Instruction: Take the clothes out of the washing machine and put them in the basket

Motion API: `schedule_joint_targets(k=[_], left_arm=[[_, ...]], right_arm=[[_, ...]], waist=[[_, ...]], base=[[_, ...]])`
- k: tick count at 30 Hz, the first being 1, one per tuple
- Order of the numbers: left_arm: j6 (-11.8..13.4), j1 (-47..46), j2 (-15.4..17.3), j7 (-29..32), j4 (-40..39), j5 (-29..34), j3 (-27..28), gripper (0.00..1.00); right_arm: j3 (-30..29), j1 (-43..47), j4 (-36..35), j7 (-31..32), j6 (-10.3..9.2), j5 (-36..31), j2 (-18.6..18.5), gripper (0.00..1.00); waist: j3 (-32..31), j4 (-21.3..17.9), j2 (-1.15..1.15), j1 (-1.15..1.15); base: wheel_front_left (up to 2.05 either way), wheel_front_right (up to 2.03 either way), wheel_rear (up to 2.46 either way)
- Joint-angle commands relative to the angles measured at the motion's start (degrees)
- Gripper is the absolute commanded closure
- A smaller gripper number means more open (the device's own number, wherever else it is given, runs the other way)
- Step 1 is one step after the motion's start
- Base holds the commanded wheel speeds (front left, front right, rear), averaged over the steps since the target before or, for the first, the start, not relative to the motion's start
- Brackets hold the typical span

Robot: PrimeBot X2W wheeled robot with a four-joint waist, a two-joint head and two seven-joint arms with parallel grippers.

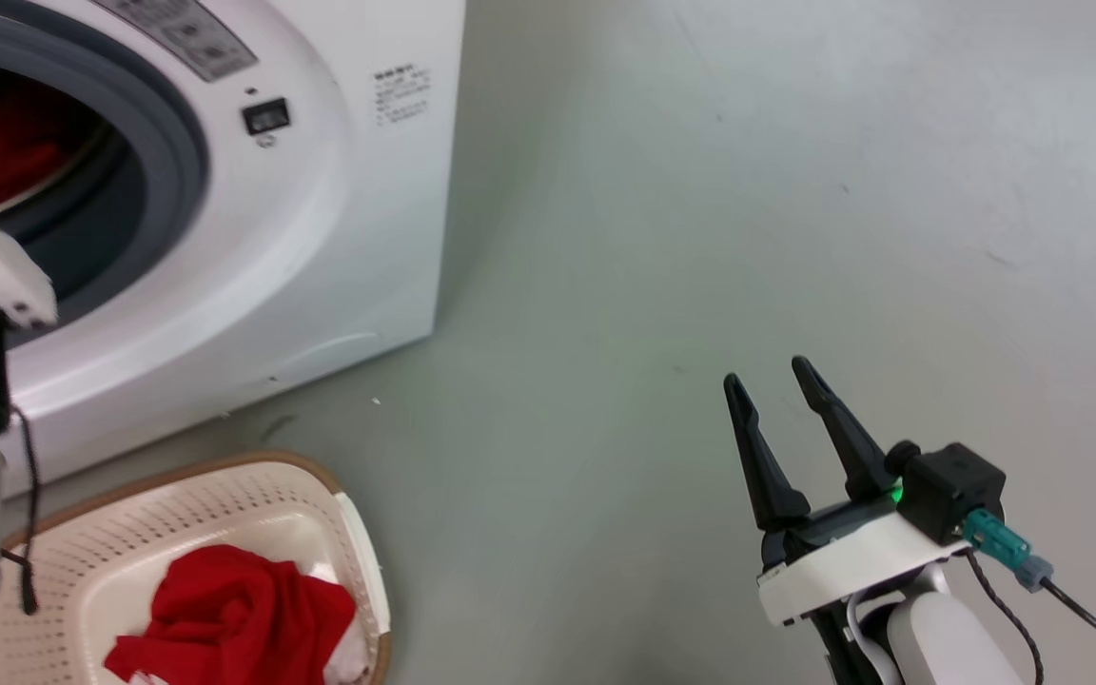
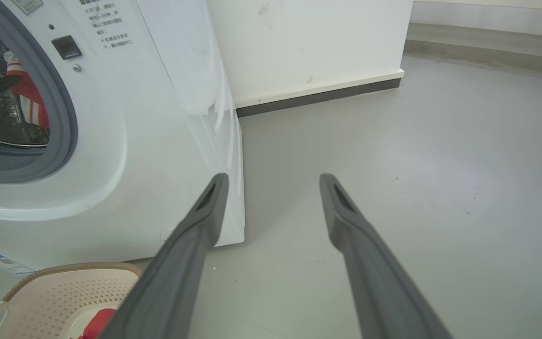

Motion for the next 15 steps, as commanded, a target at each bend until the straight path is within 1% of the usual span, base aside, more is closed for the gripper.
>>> schedule_joint_targets(k=[1,8,15], left_arm=[[0.2,3.4,-1.0,-0.4,-2.5,-0.1,0.9,1.0],[0.0,14.2,-5.1,-0.4,-11.6,-0.1,3.1,1.0],[0.6,22.0,-8.4,-0.4,-19.7,0.4,2.7,1.0]], right_arm=[[-0.5,1.1,0.5,-0.1,-0.05,-0.6,0.0,0.0],[-2.4,3.5,1.1,0.3,-0.05,-3.2,0.0,0.0],[-4.8,5.7,-0.5,2.4,-0.04,-5.0,0.0,0.0]], waist=[[-4.6,3.3,0.0,0.0],[-10.7,7.5,0.0,0.0],[-15.1,11.9,0.0,0.0]], base=[[0.0,0.0,0.0],[0.0,0.0,0.0],[0.0,0.0,0.0]])
